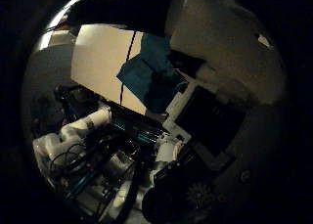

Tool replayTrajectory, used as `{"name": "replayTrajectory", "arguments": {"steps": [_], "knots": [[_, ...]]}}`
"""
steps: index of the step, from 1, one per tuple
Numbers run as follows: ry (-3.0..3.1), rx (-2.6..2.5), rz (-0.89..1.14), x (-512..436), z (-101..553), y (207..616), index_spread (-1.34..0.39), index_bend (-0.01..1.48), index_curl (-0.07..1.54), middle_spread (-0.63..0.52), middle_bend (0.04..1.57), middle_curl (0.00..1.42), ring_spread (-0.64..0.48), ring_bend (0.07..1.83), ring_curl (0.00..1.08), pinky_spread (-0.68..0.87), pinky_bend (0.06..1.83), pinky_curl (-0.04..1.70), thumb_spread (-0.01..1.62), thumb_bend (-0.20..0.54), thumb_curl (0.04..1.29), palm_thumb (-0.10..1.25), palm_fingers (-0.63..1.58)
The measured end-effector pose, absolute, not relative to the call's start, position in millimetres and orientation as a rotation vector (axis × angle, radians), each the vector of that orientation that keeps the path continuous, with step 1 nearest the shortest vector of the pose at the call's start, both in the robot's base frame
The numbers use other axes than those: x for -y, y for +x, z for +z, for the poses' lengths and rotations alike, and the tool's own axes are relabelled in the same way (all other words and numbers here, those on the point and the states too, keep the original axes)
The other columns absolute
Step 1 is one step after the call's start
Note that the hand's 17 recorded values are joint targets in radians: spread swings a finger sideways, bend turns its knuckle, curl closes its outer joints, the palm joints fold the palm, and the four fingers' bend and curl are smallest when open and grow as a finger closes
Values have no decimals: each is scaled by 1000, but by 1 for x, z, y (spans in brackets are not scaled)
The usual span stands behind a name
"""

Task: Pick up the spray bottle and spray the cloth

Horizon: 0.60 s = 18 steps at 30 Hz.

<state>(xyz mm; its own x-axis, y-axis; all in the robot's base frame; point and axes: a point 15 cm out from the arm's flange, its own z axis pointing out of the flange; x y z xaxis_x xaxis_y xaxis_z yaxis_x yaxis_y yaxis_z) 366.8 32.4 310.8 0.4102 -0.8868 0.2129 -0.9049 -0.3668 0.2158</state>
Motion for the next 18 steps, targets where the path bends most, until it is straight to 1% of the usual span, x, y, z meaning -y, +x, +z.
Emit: {"name": "replayTrajectory", "arguments": {"steps": [6,10,16,18], "knots": [[2382,1575,92,-37,318,367,-161,1223,711,-101,1396,685,-208,1367,757,-187,1362,811,1003,-14,686,1060,1161],[2426,1624,108,-48,338,375,-161,1221,712,-101,1395,684,-207,1368,757,-188,1360,812,1003,-14,686,1060,1163],[2604,1793,-85,-112,368,377,-161,1219,713,-101,1395,683,-206,1368,755,-188,1358,814,1003,-14,686,1060,1163],[2682,1858,-141,-136,382,383,-161,1219,713,-101,1395,682,-206,1369,755,-188,1357,815,1002,-13,685,1063,1163]]}}
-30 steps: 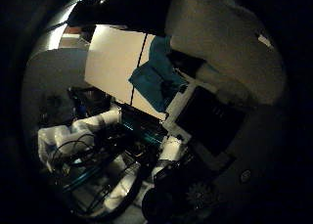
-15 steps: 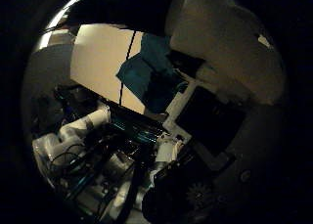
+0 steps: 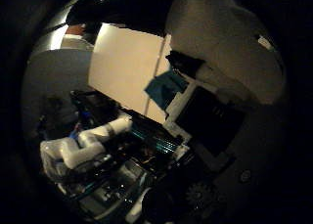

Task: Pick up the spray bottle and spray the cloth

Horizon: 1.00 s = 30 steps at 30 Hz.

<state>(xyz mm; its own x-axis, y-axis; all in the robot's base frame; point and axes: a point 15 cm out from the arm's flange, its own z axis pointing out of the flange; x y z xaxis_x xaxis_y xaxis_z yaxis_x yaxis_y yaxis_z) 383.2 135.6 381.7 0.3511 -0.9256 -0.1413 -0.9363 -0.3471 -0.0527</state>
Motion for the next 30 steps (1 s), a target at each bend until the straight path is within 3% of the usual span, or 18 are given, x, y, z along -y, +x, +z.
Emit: {"name": "replayTrajectory", "arguments": {"steps": [11,17,30], "knots": [[-1936,-1529,197,-222,449,448,-161,1219,713,-101,1397,682,-209,1364,760,-188,1357,818,993,-14,684,1080,1162],[-1766,-1484,271,-235,427,464,-161,1219,713,-101,1397,681,-209,1363,762,-189,1356,819,987,-14,689,1086,1162],[-1571,-1406,388,-242,347,455,-161,1219,715,-101,1397,681,-210,1362,765,-189,1355,820,986,-14,691,1086,1162]]}}
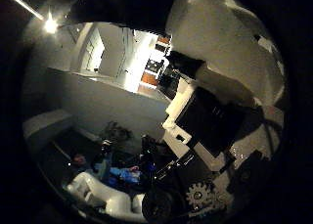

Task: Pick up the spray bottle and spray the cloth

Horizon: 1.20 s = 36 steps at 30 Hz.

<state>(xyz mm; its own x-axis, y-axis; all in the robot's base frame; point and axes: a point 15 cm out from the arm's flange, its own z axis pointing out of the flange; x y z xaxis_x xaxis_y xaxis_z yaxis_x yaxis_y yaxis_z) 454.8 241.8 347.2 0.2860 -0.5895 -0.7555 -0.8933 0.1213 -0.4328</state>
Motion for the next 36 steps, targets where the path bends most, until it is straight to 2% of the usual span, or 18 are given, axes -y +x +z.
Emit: {"name": "replayTrajectory", "arguments": {"steps": [27,33,36], "knots": [[-1711,-1252,472,-298,255,434,-163,1215,717,-92,1394,678,-208,1354,761,-189,1355,822,998,-14,711,1063,1161],[-1726,-1262,484,-299,239,439,-163,1199,716,-93,1391,673,-206,1334,751,-198,1344,805,1000,-23,697,1009,1163],[-1731,-1267,500,-298,231,440,-172,1141,699,-102,1352,657,-199,1326,724,-217,1318,762,978,-25,683,976,1175]]}}
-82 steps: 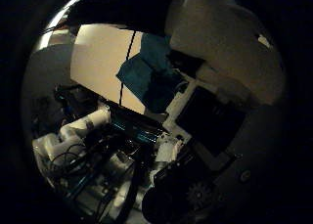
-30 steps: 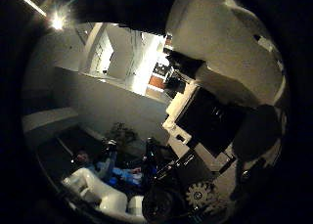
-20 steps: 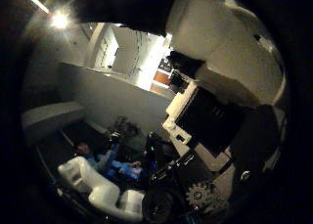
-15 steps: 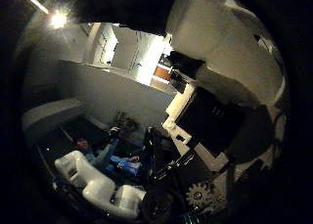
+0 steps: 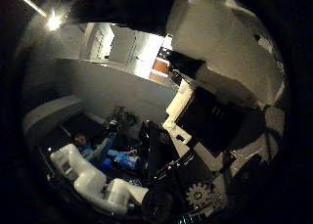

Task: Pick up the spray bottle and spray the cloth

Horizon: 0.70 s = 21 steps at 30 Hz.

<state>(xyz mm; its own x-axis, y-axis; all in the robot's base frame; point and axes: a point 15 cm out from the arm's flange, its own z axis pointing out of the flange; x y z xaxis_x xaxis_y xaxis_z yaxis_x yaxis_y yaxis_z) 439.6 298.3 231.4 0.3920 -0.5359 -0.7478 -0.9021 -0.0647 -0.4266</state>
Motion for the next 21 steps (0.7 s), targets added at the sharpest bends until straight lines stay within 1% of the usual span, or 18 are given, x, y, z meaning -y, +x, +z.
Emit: {"name": "replayTrajectory", "arguments": {"steps": [3,4,6,10,11,13,14,15,17,20,21], "knots": [[-1740,-1265,527,-300,225,436,-185,1090,684,-109,1303,639,-193,1311,691,-240,1292,717,947,-30,670,940,1185],[-1743,-1262,534,-300,224,435,-193,1044,675,-117,1284,631,-195,1299,672,-255,1278,693,923,-34,666,918,1169],[-1750,-1250,538,-301,223,433,-221,897,656,-122,1262,618,-193,1276,642,-287,1276,659,866,-35,663,889,1130],[-1759,-1229,556,-304,224,429,-280,589,631,-166,1083,583,-220,1221,597,-375,1293,607,773,-33,663,856,953],[-1766,-1219,566,-305,224,426,-294,537,623,-171,1055,580,-226,1208,588,-386,1294,597,766,-31,662,856,929],[-1785,-1206,575,-306,223,423,-320,354,600,-175,991,576,-238,1224,584,-423,1276,580,782,-29,653,855,763],[-1797,-1200,576,-306,222,421,-348,296,582,-182,923,561,-243,1231,582,-430,1279,577,797,-27,648,855,670],[-1804,-1196,578,-306,222,420,-367,266,575,-187,886,557,-248,1233,577,-428,1264,566,819,-26,640,857,642],[-1814,-1192,576,-305,221,419,-401,236,560,-197,798,539,-253,1216,566,-389,1193,542,893,-25,615,849,494],[-1820,-1191,574,-304,220,419,-415,284,556,-180,705,514,-238,1088,526,-239,1090,513,970,-25,582,826,255],[-1821,-1191,575,-303,220,419,-417,301,553,-169,672,504,-227,1044,513,-176,1091,506,982,-28,570,812,230]]}}
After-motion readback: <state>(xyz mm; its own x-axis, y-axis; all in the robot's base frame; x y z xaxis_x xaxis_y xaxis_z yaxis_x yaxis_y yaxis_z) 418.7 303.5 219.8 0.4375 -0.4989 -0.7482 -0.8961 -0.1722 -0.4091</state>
